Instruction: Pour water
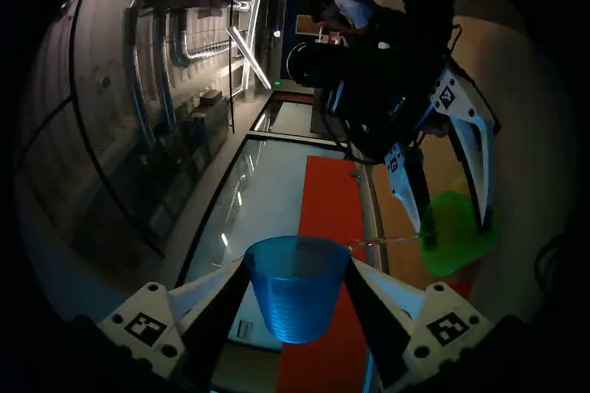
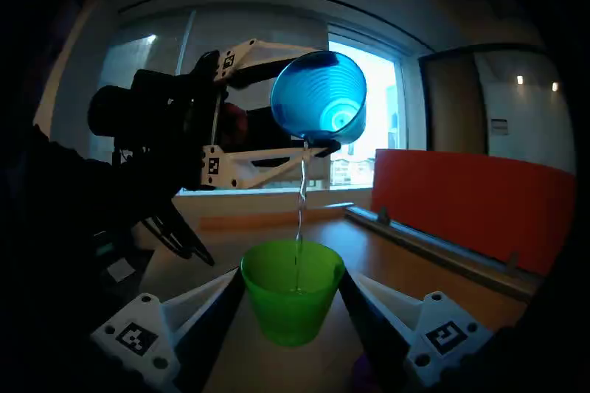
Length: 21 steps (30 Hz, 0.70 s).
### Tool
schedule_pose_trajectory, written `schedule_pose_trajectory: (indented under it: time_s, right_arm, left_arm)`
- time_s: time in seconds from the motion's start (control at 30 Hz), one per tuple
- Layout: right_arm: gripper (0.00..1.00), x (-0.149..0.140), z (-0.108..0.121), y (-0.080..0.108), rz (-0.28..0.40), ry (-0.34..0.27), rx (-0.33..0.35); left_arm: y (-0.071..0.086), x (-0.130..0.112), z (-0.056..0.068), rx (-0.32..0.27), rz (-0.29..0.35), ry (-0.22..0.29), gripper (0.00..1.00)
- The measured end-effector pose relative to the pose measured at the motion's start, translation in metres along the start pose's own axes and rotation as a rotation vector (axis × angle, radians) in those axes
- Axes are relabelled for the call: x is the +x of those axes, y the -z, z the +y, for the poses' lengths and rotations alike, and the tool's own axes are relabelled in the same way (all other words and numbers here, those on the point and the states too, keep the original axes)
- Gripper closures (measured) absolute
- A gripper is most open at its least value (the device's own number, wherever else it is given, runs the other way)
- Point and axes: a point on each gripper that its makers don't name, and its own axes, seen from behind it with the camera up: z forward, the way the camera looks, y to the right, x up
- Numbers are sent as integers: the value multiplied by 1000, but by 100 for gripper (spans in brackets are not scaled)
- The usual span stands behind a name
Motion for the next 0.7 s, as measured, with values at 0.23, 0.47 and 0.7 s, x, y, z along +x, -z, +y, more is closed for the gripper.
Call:
schedule_pose_trajectory:
  time_s: [0.23,0.47,0.7]
  right_arm:
    - [9,0,2,0,2,-2,-3]
    - [10,0,3,0,4,-5,-4]
    - [9,0,3,1,5,-5,-6]
  left_arm:
    - [-1,-1,-1,-1,-5,-20,14]
    - [-1,-1,-2,-5,-9,-35,14]
    - [-1,0,-6,-2,-12,-63,14]
